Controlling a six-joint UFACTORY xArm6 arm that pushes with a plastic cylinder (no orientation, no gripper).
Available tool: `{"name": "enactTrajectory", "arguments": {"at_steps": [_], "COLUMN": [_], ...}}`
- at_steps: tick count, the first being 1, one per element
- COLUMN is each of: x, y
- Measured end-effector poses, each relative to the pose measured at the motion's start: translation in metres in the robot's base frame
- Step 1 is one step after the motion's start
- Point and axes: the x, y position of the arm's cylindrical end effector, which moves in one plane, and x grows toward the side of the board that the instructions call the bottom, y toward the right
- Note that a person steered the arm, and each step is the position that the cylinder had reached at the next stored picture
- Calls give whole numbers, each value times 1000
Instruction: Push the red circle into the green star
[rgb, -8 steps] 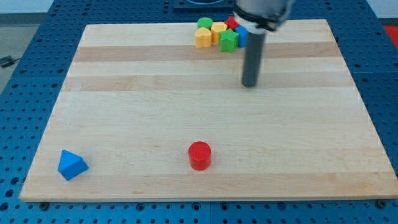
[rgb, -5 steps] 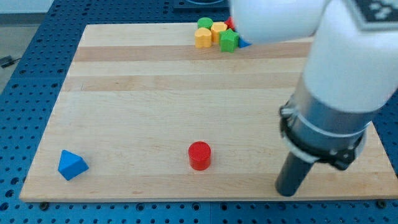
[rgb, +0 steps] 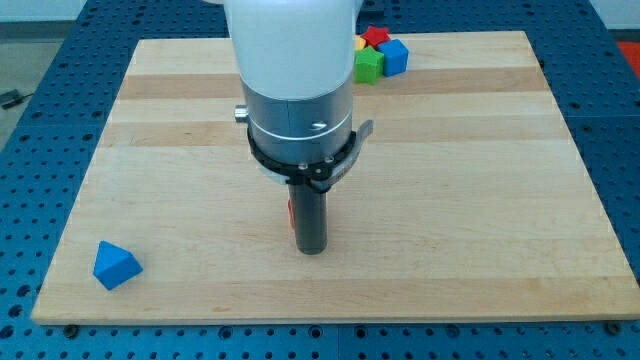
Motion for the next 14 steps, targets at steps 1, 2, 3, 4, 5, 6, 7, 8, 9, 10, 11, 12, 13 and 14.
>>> {"name": "enactTrajectory", "arguments": {"at_steps": [1,2,3,4,5,6,7,8,9,10,11,12,13,14], "x": [7,-19,-57,-94,-134,-147,-124,-114,-135,-173,-208,-214,-214,-224], "y": [-4,-4,-3,-1,-1,4,-2,-29,-40,-38,-23,-23,-53,-60]}}
